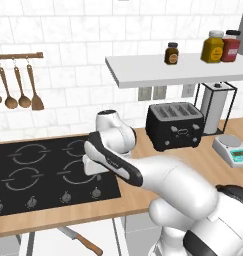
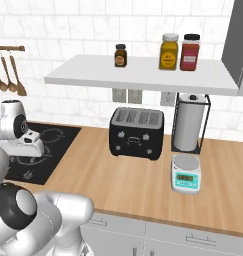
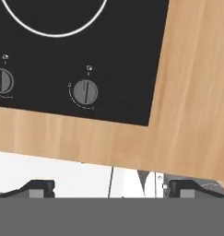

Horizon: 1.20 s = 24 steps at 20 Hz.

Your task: Pick up the knife from the drawer and place it on the cutting board. Then place the meat from the plate to the cutting board.

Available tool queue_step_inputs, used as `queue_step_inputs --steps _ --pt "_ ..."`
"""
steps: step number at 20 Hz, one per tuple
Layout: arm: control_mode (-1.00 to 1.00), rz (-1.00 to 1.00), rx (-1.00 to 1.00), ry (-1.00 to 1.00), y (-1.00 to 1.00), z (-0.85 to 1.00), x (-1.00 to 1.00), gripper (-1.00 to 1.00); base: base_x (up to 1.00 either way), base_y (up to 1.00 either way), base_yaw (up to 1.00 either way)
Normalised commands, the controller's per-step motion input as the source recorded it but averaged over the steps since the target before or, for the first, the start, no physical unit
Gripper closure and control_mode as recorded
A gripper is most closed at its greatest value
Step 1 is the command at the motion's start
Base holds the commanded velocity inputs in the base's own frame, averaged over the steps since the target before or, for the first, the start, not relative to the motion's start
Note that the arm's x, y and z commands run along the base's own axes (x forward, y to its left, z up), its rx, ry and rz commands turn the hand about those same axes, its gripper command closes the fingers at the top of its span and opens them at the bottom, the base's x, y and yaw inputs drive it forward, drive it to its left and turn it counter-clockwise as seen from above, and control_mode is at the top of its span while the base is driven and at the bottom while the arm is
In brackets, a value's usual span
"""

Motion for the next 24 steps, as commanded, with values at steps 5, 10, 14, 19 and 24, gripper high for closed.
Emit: queue_step_inputs --steps 5,10,14,19,24 --pt "-1.00 -0.01 -0.02 0.11 0.43 -0.58 -0.20 -1.00 0.00 0.00 0.00" --pt "-1.00 0.00 -0.02 0.14 0.29 -0.51 -0.24 -1.00 0.00 0.00 0.00" --pt "-1.00 0.00 0.00 0.00 0.00 -0.08 -0.58 -1.00 0.00 0.00 0.00" --pt "-1.00 0.00 -0.01 0.05 0.02 -0.30 -0.40 -1.00 0.00 0.00 0.00" --pt "-1.00 0.00 -0.01 0.12 0.00 -0.36 -0.13 -1.00 0.00 0.00 0.00"
